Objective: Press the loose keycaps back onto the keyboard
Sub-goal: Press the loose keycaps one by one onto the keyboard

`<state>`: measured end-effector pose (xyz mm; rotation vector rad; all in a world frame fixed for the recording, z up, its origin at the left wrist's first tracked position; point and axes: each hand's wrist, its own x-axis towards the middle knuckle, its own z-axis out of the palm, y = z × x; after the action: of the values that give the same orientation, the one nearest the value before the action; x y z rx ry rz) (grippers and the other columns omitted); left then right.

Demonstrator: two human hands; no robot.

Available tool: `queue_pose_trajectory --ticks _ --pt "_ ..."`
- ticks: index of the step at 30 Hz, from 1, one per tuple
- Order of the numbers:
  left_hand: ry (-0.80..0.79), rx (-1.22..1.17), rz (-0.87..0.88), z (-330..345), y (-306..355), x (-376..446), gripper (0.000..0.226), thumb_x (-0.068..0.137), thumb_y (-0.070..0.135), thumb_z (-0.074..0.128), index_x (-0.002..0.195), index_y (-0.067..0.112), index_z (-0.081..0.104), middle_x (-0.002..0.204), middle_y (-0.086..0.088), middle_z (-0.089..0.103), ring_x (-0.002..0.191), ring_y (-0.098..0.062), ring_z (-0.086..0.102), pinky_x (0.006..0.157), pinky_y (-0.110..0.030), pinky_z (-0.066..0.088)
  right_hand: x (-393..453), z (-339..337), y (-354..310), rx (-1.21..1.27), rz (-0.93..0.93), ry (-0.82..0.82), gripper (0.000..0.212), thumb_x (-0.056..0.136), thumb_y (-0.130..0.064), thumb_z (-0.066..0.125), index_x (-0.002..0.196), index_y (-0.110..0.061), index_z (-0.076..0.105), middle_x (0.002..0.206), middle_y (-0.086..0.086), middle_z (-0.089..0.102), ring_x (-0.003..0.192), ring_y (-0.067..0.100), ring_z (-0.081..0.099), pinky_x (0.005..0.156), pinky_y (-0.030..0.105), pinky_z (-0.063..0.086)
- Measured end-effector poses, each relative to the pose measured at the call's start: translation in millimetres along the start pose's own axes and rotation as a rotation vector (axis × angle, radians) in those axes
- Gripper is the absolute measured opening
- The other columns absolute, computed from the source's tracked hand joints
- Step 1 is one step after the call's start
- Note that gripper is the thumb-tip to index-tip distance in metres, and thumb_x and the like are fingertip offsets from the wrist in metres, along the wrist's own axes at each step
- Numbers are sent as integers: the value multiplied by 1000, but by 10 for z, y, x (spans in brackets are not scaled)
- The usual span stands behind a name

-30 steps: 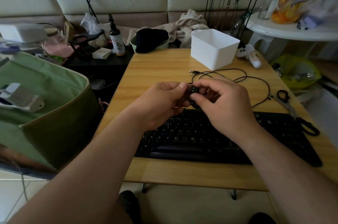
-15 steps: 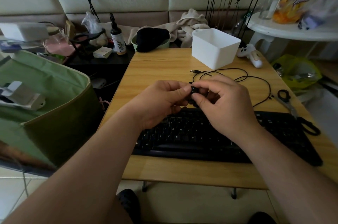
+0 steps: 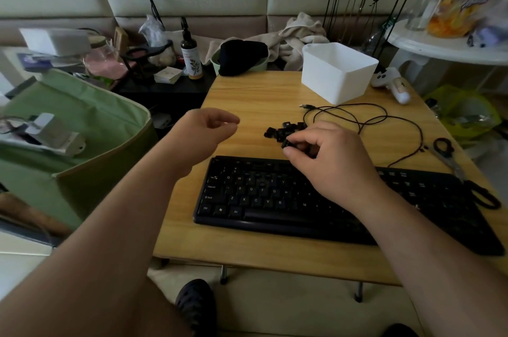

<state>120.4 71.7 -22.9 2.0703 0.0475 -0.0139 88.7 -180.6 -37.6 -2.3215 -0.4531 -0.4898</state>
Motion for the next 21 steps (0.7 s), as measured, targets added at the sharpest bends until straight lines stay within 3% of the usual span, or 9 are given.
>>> queue_pose_trajectory --ticks 5,11,15,18,21 --pt "-70 125 -90 -118 -204 -20 15 96 36 73 111 35 75 112 4 69 105 -10 64 76 -24 46 44 150 -94 -45 54 -176 23 92 -40 74 113 -30 78 102 -14 63 99 8 59 86 30 51" --pt "-125 191 -91 -77 -236 -56 21 93 41 74 114 38 74 117 10 63 107 -10 61 88 -32 50 138 311 -228 -157 55 -369 18 94 -43 71 110 -36 76 108 -11 58 114 17 50 98 42 48" --pt "-187 209 -77 9 -194 -86 30 91 47 75 120 43 70 127 11 57 103 -2 57 75 -23 47 179 341 -294 -323 23 -484 23 95 -50 66 114 -40 73 109 -10 52 114 20 43 97 48 47" --pt "-197 278 -51 81 -187 -69 37 86 55 76 121 48 68 130 10 57 115 -12 57 93 -34 53 214 339 -336 -389 14 -492 18 94 -50 66 108 -43 75 105 -10 50 111 20 41 93 46 47" --pt "-221 286 -55 139 -187 -59 49 71 69 77 117 54 66 127 13 58 127 -18 52 107 -46 48 231 361 -347 -417 29 -499 13 94 -48 68 100 -41 77 97 -11 47 109 22 42 91 46 47"
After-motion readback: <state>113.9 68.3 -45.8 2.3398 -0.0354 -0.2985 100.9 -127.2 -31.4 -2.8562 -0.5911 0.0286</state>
